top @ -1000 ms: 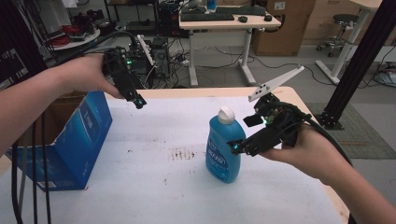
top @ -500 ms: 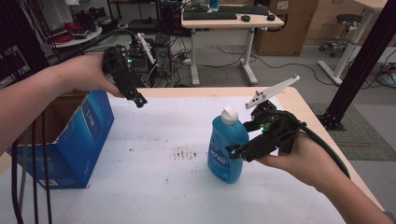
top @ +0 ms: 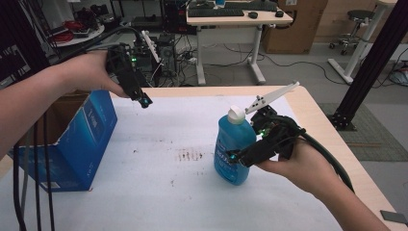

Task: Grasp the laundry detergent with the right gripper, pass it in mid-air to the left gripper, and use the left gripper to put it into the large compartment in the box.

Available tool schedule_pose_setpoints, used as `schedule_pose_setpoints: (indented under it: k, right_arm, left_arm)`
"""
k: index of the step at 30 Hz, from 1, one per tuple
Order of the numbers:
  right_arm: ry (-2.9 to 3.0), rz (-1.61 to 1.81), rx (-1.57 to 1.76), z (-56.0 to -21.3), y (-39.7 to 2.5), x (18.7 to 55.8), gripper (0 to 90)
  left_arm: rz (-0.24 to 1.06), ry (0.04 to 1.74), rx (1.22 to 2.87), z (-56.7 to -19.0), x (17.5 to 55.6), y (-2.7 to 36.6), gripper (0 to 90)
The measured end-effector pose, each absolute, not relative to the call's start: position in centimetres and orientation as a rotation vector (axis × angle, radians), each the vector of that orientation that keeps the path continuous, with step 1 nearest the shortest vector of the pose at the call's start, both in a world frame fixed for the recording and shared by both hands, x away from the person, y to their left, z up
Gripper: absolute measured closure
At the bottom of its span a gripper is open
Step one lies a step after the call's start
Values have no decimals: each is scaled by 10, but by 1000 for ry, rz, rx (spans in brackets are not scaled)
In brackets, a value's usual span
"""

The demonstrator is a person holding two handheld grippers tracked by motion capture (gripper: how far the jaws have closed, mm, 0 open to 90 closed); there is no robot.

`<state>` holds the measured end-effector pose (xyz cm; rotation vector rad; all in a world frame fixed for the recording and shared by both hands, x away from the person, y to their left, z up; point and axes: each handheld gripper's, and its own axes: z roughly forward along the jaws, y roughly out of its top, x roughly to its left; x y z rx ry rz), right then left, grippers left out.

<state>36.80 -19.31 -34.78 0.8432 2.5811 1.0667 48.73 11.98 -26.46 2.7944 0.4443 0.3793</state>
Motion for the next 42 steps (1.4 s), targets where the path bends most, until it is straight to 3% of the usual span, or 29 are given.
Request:
schedule_pose_setpoints:
  k: [10, 11, 18, 20, 42]
  right_arm:
    - [2556, 1048, 856, -352, -187, 368, 125]
    - [2556, 1054, 863, -353, -187, 368, 171]
    - [2544, 1039, 874, -355, -186, 369, 172]
    - [2541, 1051, 873, -355, -187, 369, 225]
    - [2514, 1075, 892, -355, -189, 370, 310]
  left_arm:
    - [381, 441, 2795, -266, 488, 119, 179]
    - [379, 440, 2797, -266, 487, 119, 179]
    - [378, 441, 2798, -266, 486, 118, 179]
    - [382, 433, 2799, -266, 487, 118, 179]
    - [383, 439, 2790, -266, 485, 120, 179]
